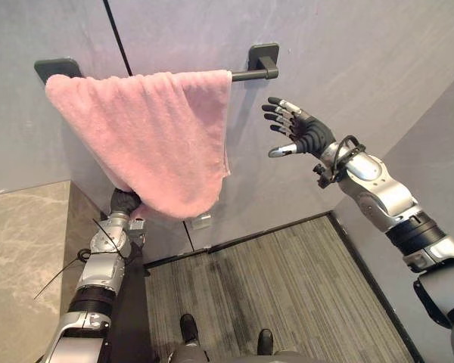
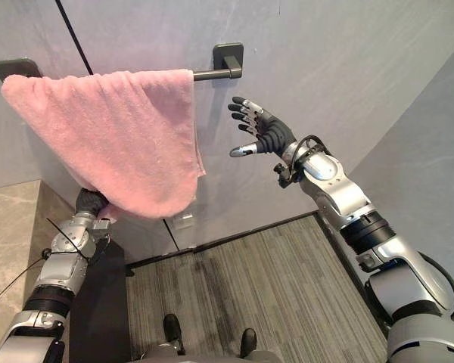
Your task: Organize washtable
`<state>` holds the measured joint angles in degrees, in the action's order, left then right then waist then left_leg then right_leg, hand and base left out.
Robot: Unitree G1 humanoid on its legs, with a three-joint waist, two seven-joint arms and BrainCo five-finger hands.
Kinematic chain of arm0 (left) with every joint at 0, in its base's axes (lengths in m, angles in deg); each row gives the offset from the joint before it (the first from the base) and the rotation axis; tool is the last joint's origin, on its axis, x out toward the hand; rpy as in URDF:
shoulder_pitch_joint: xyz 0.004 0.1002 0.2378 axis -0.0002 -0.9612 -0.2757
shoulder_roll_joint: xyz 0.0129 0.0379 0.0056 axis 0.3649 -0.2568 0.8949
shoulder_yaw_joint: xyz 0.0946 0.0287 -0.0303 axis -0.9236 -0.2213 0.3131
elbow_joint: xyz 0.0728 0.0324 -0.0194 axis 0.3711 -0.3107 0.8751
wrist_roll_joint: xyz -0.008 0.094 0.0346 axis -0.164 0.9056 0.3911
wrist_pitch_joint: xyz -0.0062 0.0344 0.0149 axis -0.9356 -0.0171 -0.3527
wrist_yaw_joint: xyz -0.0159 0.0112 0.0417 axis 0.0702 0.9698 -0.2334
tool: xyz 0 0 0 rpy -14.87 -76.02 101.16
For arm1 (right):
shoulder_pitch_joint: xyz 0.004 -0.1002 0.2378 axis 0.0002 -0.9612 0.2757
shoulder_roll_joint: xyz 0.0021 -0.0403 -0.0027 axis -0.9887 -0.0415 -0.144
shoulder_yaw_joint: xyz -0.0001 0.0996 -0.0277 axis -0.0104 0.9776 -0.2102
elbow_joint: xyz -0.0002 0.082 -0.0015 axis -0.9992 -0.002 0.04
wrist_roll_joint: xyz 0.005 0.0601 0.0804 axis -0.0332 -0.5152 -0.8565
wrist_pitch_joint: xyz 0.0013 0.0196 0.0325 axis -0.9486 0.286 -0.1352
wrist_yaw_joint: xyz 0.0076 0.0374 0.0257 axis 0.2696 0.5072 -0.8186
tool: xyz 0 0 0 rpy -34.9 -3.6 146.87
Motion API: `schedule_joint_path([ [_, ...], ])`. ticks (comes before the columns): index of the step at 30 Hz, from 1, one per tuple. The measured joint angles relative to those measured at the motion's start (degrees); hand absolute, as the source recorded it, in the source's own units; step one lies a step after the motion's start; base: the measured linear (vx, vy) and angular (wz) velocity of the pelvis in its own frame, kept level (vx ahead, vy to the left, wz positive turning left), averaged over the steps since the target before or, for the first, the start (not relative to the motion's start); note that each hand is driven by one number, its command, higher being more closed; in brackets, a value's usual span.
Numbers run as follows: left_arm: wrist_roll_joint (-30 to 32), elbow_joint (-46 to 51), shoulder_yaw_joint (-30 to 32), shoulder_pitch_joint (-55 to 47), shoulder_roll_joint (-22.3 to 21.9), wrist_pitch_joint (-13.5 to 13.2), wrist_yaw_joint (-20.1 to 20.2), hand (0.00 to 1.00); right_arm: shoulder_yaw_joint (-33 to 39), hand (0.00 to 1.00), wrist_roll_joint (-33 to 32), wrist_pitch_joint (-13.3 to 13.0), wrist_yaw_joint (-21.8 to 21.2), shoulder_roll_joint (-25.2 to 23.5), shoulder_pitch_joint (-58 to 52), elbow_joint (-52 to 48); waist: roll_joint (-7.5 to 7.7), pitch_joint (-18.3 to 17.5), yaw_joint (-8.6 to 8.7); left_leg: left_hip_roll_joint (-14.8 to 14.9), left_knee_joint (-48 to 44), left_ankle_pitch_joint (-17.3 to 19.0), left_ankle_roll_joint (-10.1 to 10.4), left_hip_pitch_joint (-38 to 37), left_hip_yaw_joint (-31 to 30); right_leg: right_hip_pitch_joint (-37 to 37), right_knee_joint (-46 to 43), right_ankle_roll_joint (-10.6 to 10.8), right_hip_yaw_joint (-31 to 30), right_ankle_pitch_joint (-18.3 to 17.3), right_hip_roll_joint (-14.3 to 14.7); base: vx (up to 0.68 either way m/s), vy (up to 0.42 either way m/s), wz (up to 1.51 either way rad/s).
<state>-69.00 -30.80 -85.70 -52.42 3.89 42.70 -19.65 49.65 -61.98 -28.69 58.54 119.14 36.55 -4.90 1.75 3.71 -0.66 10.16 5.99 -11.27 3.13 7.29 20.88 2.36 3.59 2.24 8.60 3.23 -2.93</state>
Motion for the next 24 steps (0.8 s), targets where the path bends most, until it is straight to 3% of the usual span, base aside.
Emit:
schedule_joint_path([
  [15, -0.02, -0.85, 0.91, -0.31, 0.00, 0.00, 0.67, 1.00, 0.05, 0.00, -0.38, 0.07, 0.10, -0.49, 0.49, 0.62, 0.00, -0.02, -0.29, -0.25, 0.00, -0.03, -0.02, 0.67, -0.66, -0.12, 0.69, 0.26, 0.93, 0.42, -0.15, 0.01, -0.007, 0.03],
  [19, -0.08, -1.06, -0.18, 0.75, -0.01, 0.01, 0.66, 1.00, -3.42, 0.00, -1.27, 1.48, 0.57, -3.68, 6.81, 8.72, -0.09, 0.00, -0.35, -0.22, -0.01, -0.14, 0.09, 1.54, -1.92, -0.02, 0.85, 0.22, 1.96, 0.46, 0.00, -0.02, -0.007, 0.12],
  [24, -0.57, -2.41, -2.11, 5.22, -0.03, 0.02, 0.59, 1.00, -5.26, 0.00, -2.75, 2.40, 2.20, -10.55, 15.92, 20.24, -0.18, 0.04, -3.19, -0.17, -0.03, -0.83, 0.11, 3.92, -2.78, 1.52, 1.73, -0.07, 2.52, 1.30, 0.34, 0.00, -0.004, 0.07],
])
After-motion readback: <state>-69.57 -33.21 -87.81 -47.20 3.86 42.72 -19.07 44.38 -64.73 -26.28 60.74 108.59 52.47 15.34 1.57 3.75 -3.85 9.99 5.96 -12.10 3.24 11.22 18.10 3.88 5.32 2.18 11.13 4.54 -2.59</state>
